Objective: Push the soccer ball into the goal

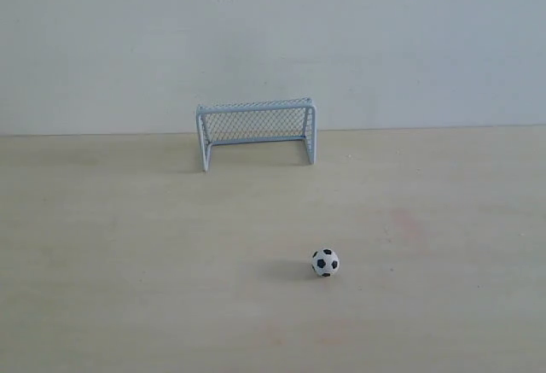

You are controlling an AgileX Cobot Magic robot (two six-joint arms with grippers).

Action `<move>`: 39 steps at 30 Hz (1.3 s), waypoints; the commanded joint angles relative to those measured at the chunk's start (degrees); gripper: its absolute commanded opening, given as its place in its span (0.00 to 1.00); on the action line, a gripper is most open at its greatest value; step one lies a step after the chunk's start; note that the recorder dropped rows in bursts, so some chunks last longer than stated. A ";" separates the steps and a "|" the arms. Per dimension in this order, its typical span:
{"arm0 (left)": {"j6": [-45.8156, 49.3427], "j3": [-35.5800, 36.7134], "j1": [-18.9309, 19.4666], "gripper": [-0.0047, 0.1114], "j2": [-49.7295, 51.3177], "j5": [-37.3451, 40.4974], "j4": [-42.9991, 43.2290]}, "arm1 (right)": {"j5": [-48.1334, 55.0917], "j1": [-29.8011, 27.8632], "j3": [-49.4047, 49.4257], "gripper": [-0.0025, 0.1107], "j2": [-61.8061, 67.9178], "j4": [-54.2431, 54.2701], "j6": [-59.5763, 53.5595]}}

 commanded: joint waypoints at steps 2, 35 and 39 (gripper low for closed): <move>0.27 0.22 0.02 0.08 -0.21 0.00 -0.69 | -25.37 0.03 -0.06 0.02 -0.30 0.67 0.00; 0.27 0.22 0.02 0.08 -0.21 0.00 -0.69 | -0.88 0.03 -29.21 0.02 38.33 8.92 -14.48; 0.27 0.22 0.02 0.08 -0.21 0.00 -0.69 | 11.49 0.03 -37.43 0.02 44.35 7.52 -16.22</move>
